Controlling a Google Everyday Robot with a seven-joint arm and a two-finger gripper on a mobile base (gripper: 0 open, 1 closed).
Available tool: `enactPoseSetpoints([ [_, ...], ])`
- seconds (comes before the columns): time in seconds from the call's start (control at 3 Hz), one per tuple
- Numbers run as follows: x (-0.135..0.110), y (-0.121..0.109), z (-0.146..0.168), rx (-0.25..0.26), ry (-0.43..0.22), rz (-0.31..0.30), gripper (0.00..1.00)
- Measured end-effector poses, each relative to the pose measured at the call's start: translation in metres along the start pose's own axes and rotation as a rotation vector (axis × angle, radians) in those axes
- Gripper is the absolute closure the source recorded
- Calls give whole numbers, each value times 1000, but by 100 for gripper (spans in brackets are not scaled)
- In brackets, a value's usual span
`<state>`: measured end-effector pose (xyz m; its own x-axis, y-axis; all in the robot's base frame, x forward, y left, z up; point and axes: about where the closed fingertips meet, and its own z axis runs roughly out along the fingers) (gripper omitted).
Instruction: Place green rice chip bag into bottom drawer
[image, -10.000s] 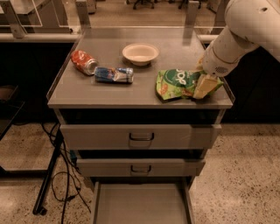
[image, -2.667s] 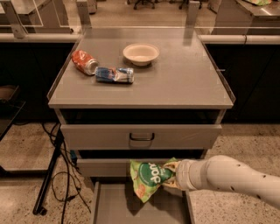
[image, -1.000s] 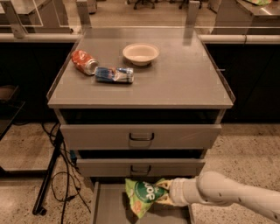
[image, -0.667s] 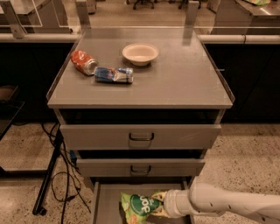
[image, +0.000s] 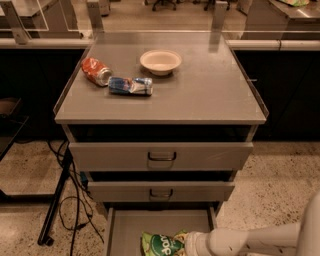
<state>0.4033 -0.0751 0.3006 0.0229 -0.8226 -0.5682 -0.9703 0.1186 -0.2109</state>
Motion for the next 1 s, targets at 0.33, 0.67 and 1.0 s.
enactPoseSetpoints([
  [0.33, 33, -4, 24, 27, 47, 5, 100],
  [0.67, 52, -21, 31, 74, 53, 12, 100],
  [1.0, 62, -39, 29, 133, 33, 31, 100],
])
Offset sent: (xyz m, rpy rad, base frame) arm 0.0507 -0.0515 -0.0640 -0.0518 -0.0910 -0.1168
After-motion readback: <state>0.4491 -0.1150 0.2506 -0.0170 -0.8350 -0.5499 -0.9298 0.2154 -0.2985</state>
